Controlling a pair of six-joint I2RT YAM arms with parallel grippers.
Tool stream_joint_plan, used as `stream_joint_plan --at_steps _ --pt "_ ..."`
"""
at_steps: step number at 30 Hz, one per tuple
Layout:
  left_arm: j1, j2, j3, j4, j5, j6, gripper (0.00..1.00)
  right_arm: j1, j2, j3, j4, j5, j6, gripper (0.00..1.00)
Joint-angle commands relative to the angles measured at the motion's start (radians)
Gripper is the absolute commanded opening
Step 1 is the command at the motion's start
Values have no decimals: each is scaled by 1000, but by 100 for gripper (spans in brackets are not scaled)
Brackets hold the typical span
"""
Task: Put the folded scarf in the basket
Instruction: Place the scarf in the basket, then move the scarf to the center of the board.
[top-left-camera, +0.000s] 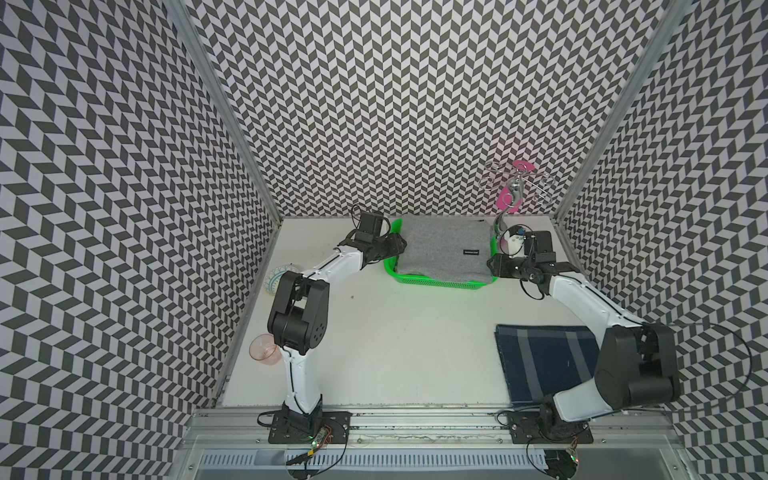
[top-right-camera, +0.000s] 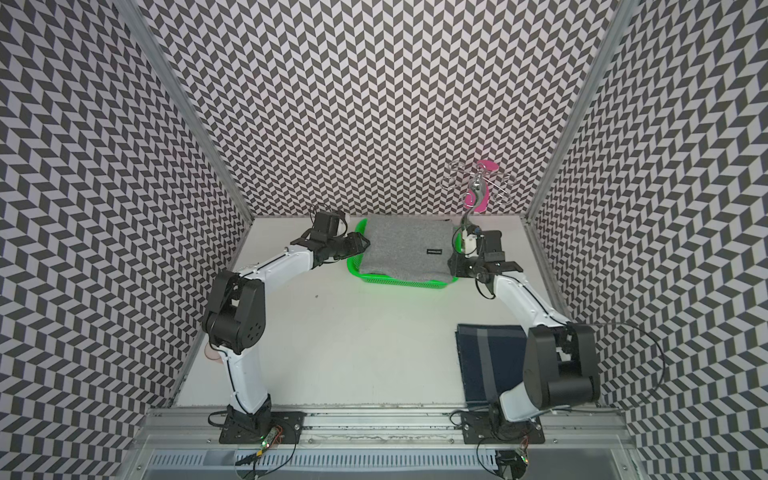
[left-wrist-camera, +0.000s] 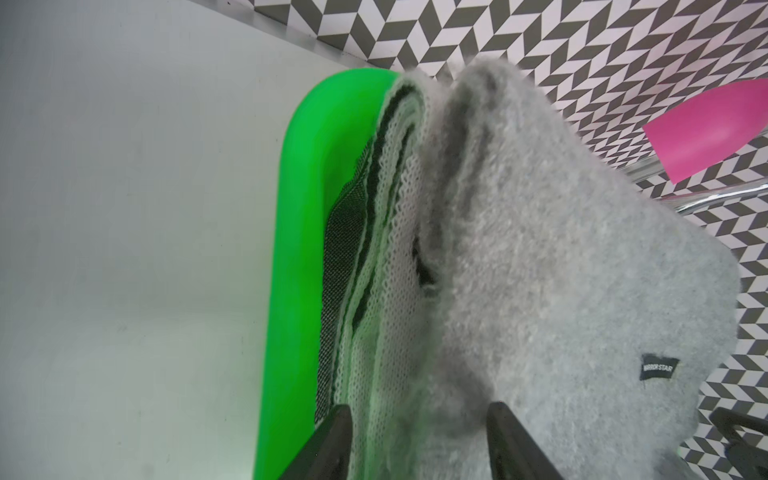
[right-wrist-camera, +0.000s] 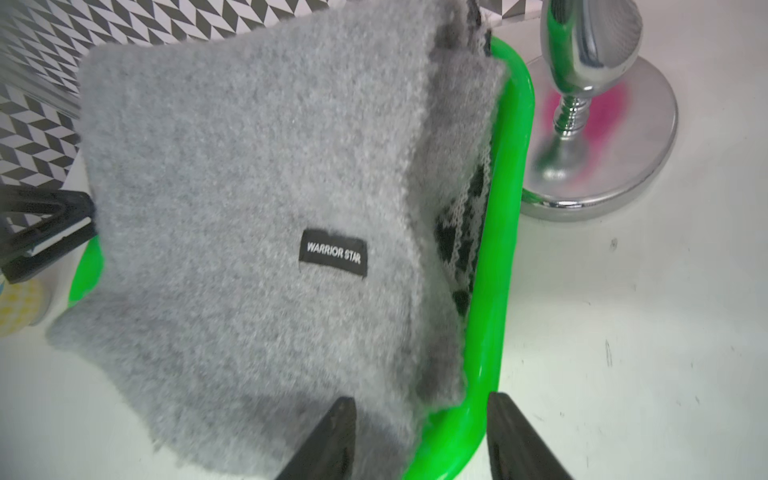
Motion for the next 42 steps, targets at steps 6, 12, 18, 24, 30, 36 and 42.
stream_joint_plan --at_steps 6,12,18,24,30,36,42 --pt "9 -141 -87 73 12 -21 56 -4 -207 -83 -177 2 114 54" --pt "11 -244 -196 84 60 -50 55 13 -323 -170 -389 11 257 53" --pt "12 -304 -292 99 80 -55 55 135 -367 -295 -462 98 372 50" --pt "20 -365 -386 108 96 -53 55 189 -377 -392 -468 189 422 44" --pt "21 -395 -443 115 110 -54 55 196 -284 -409 -429 201 433 43" --pt "23 -401 -465 123 119 -63 55 205 -221 -420 -387 211 451 32" --pt "24 -421 -507 131 123 -62 55 209 -158 -418 -355 209 443 31"
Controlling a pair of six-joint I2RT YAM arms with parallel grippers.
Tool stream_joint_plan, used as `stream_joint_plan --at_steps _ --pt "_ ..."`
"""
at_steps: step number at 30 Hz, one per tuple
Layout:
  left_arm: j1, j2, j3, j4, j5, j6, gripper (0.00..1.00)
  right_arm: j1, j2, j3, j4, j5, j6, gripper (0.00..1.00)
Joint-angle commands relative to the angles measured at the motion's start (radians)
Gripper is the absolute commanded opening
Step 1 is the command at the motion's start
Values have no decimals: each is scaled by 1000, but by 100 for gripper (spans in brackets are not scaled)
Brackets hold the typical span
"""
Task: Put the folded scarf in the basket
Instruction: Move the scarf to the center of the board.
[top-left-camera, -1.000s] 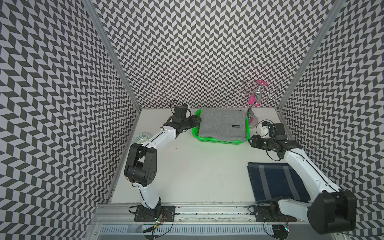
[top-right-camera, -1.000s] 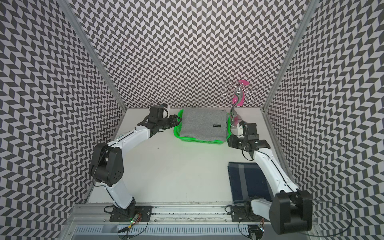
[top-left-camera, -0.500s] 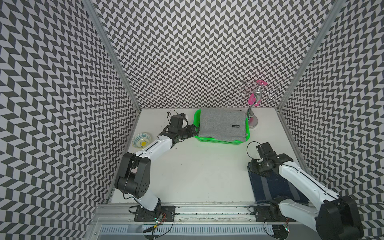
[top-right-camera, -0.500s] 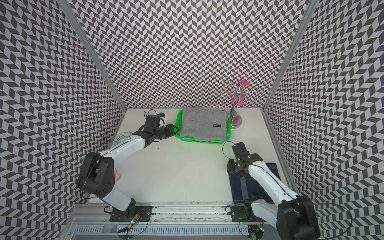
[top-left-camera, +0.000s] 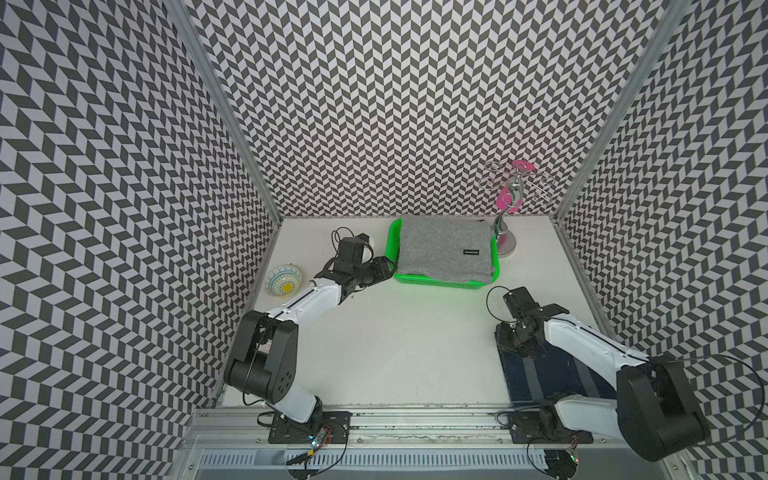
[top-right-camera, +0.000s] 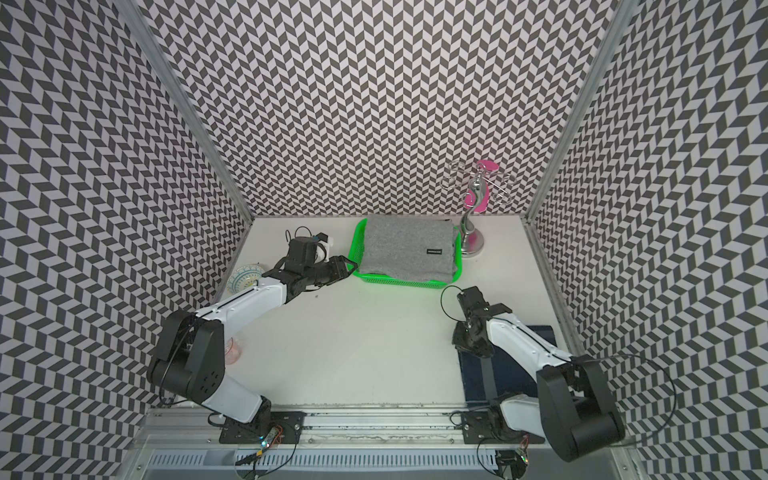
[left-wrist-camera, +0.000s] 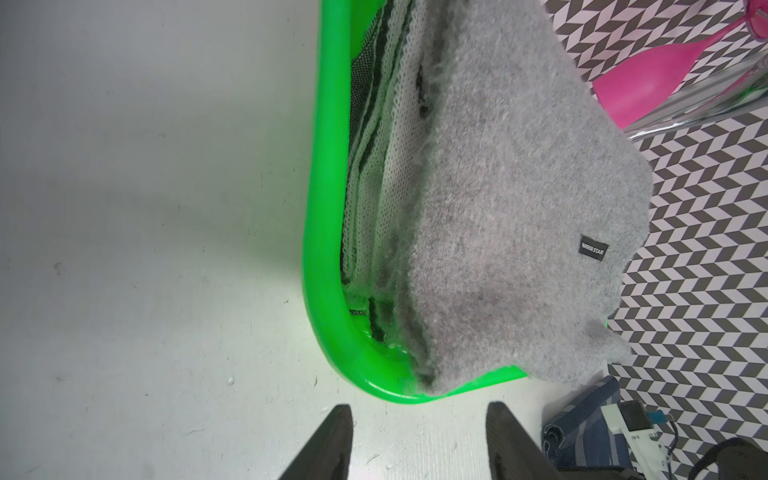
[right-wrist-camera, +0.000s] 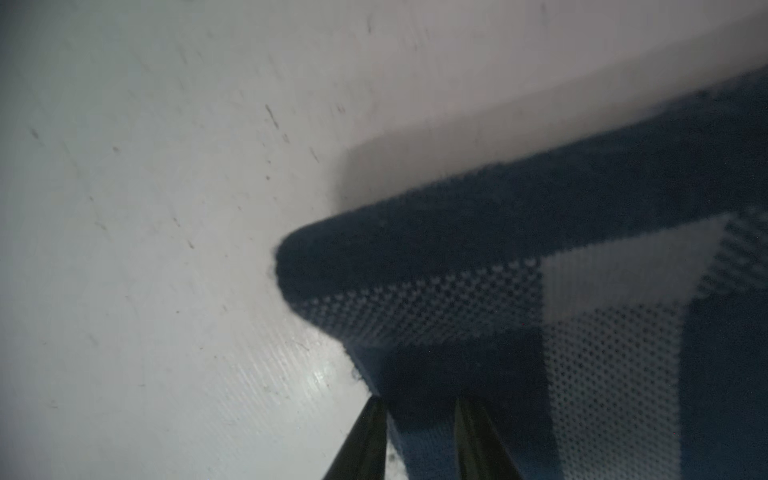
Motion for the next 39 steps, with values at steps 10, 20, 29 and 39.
stream_joint_plan --at_steps 10,20,29,39 --pt "20 -63 -92 29 18 3 55 93 86 15 141 -26 34 2" --pt "20 -84 -158 38 34 -14 55 295 278 175 307 -117 165 4" --pt "-3 -98 -191 32 44 -25 55 390 421 381 384 -183 194 33" --pt "-166 -105 -264 97 47 -129 54 349 235 335 337 -157 172 37"
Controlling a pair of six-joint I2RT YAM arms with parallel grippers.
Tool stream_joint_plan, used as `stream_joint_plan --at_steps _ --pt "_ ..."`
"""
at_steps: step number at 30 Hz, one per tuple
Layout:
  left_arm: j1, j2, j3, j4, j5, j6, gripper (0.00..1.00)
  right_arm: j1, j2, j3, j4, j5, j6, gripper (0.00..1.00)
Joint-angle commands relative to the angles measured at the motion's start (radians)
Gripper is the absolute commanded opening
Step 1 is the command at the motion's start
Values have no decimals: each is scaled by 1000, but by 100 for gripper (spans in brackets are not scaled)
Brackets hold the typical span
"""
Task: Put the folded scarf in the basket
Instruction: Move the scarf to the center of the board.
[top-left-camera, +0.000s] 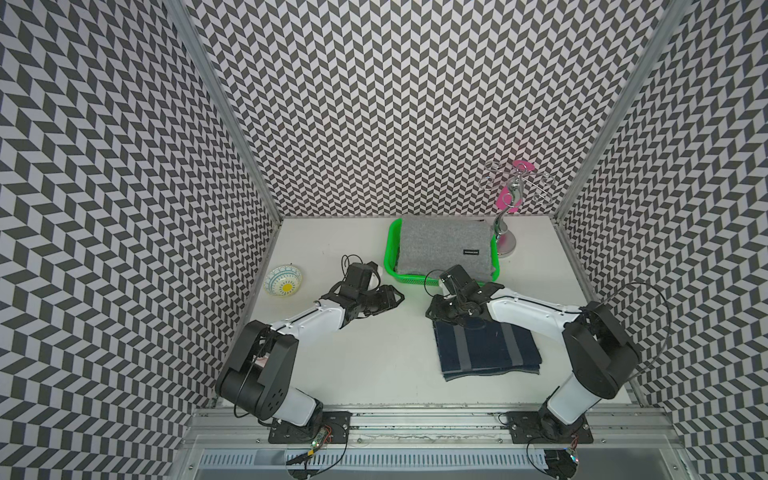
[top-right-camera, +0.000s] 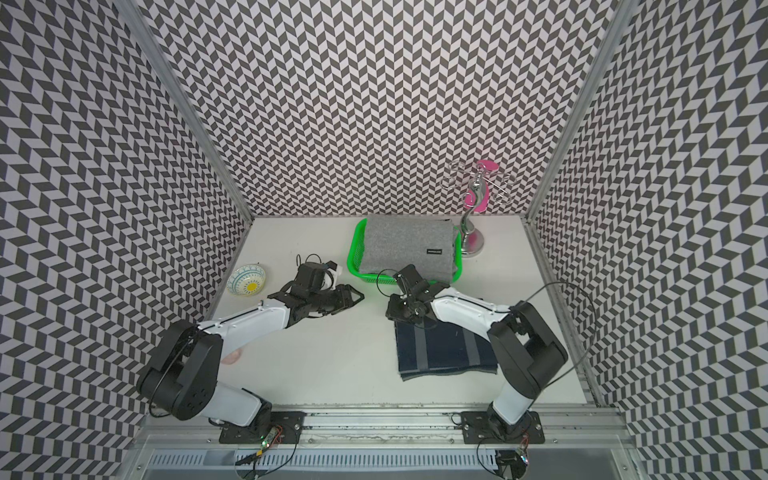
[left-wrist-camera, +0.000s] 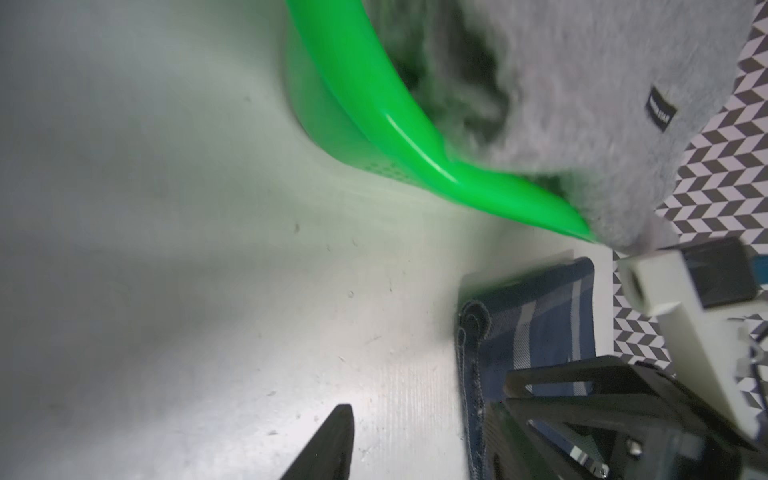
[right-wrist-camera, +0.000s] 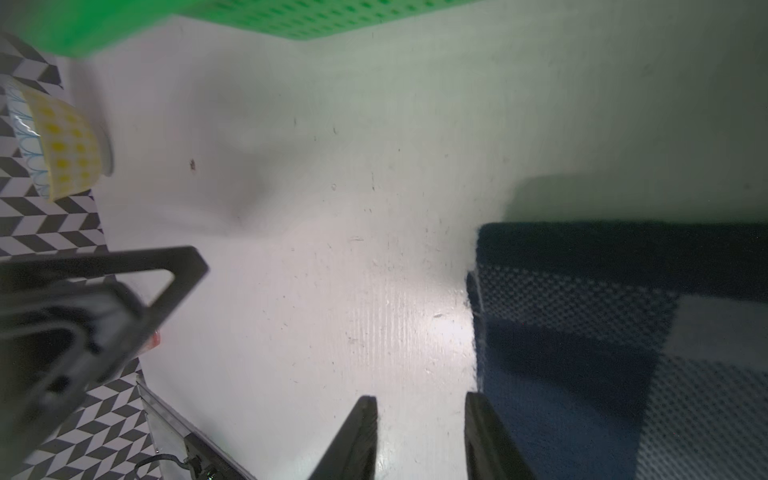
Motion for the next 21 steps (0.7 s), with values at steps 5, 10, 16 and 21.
stream_joint_plan --at_steps 5,10,16,21 --pt "-137 -6 -43 102 -19 -101 56 -119 -216 -128 -61 40 -65 34" --pt "-227 46 -51 187 -52 -173 58 -160 -273 -174 -110 41 -125 33" --pt "-358 155 -2 230 -113 -215 60 -198 -357 -247 -117 30 -151 35" --pt "-405 215 5 242 -179 -249 60 -259 -433 -278 -142 22 -197 35"
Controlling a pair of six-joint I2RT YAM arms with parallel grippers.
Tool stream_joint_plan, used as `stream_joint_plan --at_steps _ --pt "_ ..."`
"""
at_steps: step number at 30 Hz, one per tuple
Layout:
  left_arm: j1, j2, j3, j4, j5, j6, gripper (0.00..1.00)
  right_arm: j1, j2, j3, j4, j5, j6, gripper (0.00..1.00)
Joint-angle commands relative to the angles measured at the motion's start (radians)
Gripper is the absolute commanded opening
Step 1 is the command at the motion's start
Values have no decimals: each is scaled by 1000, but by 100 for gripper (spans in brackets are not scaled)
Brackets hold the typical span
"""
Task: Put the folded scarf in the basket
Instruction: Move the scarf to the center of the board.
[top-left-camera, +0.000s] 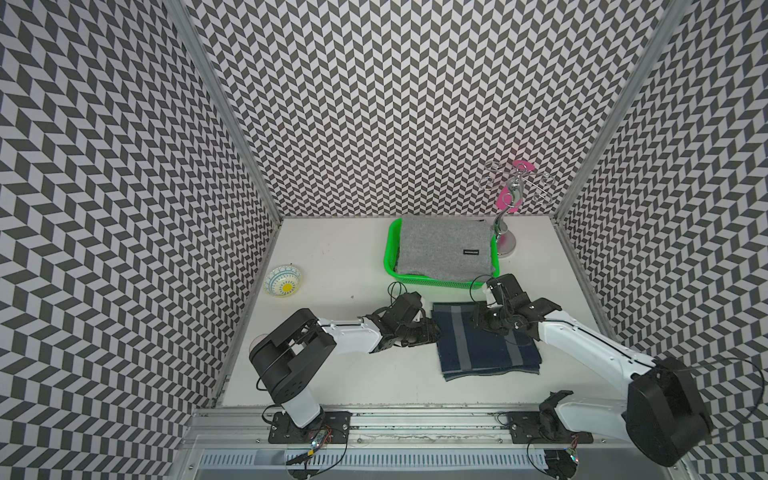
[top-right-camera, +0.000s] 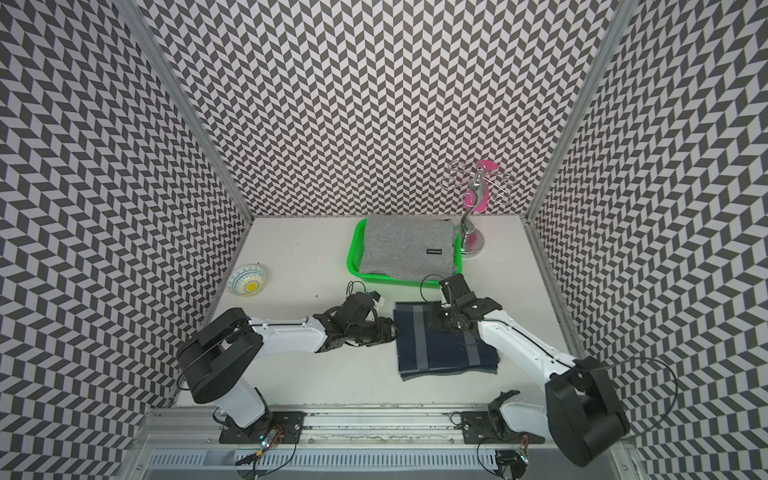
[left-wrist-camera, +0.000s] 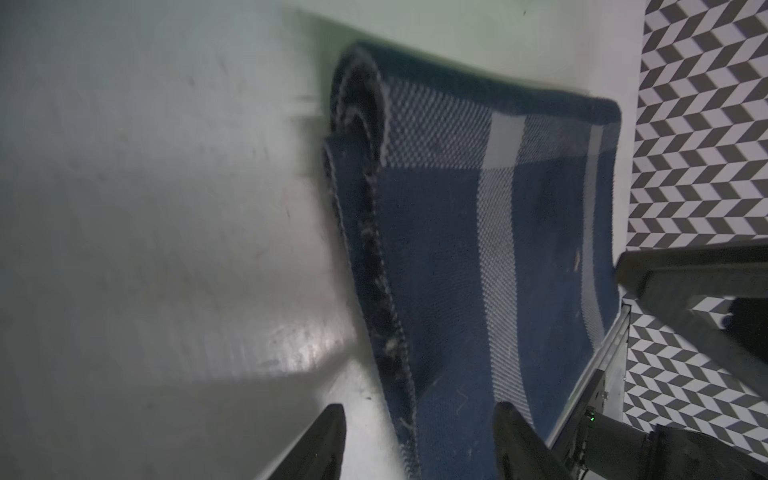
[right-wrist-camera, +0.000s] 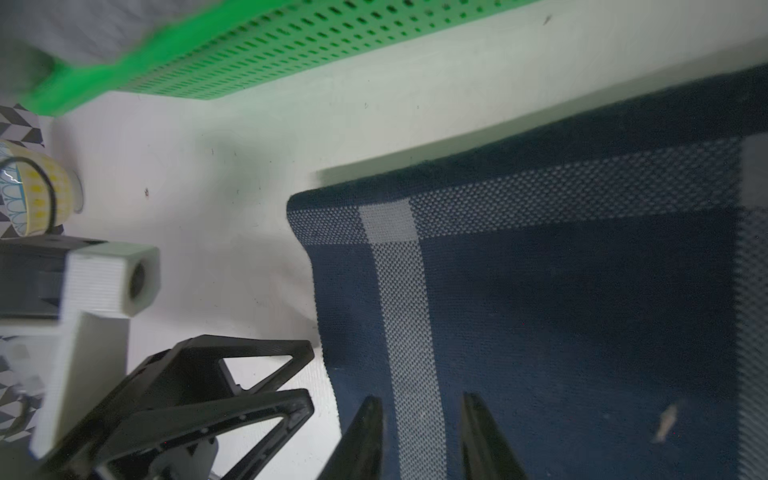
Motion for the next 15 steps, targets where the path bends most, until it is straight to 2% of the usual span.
stream_joint_plan --at_steps 1,6,9,11,15 --pt "-12 46 34 45 -60 -36 60 -41 -59 -14 -11 -5 -55 35" --pt "-58 104 67 62 -70 -68 58 -81 -102 -34 -28 -15 -94 35" --pt "-72 132 69 82 -66 -92 54 -92 -115 -39 -30 -19 -110 35" --pt "-78 146 58 108 -66 -107 46 -93 -125 -44 -30 -24 -116 35" --pt "-82 163 53 134 -52 -100 18 -101 -142 -60 -25 -24 -126 35"
